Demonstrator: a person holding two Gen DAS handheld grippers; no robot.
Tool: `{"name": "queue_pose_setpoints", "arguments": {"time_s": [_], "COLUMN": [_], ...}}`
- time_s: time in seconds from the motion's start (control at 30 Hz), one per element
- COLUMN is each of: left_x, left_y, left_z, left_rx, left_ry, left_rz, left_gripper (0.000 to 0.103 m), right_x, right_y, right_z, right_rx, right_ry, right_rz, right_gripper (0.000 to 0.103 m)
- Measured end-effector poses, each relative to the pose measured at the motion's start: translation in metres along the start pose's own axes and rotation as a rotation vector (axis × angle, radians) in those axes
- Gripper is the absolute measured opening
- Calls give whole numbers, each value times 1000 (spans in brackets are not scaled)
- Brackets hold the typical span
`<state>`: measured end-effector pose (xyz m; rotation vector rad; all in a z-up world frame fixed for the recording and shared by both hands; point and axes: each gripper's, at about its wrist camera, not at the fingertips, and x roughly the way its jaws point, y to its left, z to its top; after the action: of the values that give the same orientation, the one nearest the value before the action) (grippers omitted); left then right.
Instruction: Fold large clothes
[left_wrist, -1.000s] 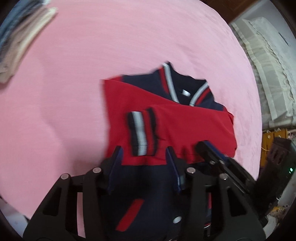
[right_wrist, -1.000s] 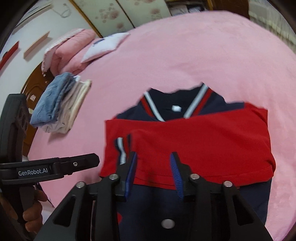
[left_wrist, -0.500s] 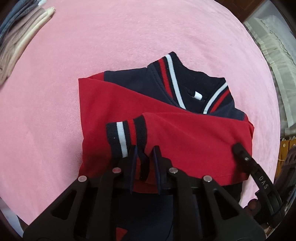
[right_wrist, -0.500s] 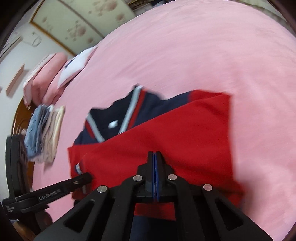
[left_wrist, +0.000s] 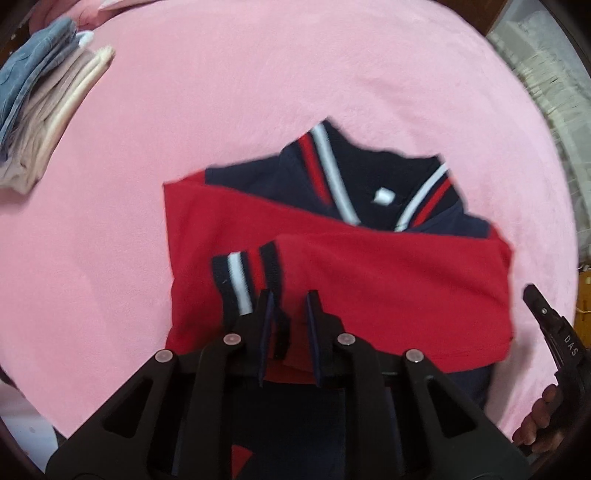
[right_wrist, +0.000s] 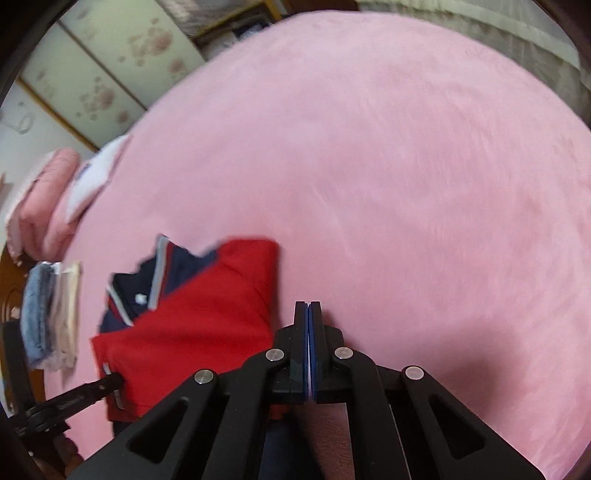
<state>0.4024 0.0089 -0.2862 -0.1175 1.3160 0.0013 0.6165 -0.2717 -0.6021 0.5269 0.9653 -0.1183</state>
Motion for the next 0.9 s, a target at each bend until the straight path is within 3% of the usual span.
{"name": "queue_pose_setpoints", "arguments": {"time_s": [0.13, 0.23, 0.3, 0.33, 0.43, 0.6, 0.67, 0.77, 0.9], "left_x": [2, 16, 20, 20, 22, 17, 16, 13, -2], "left_y": [-6, -10, -6, -3, 1, 15, 17, 15, 12], "left_z": [11, 15, 15, 13, 7, 1, 0, 0, -6], "left_rx": [-12, -28, -36, -38, -61, -105, -101, -91, -66], "left_ry": [-18, -1, -3, -3, -3, -17, -19, -31, -68], "left_rz": [-28, -16, 17, 44, 76, 42, 40, 41, 55], "left_gripper": [16, 16, 16, 16, 16, 18, 18, 18, 18], "right_x": [18, 55, 77, 85, 86, 63, 48, 39, 26], "right_y": [38, 69, 86, 93, 87, 32, 16, -2, -3], "right_z": [9, -1, -15, -19, -15, -1, 11, 17, 13], "right_rx": [-152, -237, -300, -330, -302, -130, -140, -85, -135], "right_ry": [97, 270, 364, 370, 320, 239, 189, 172, 156], "right_rz": [240, 314, 288, 259, 245, 183, 79, 96, 18], "right_gripper": [0, 0, 0, 0, 1, 0, 1, 1, 1]}}
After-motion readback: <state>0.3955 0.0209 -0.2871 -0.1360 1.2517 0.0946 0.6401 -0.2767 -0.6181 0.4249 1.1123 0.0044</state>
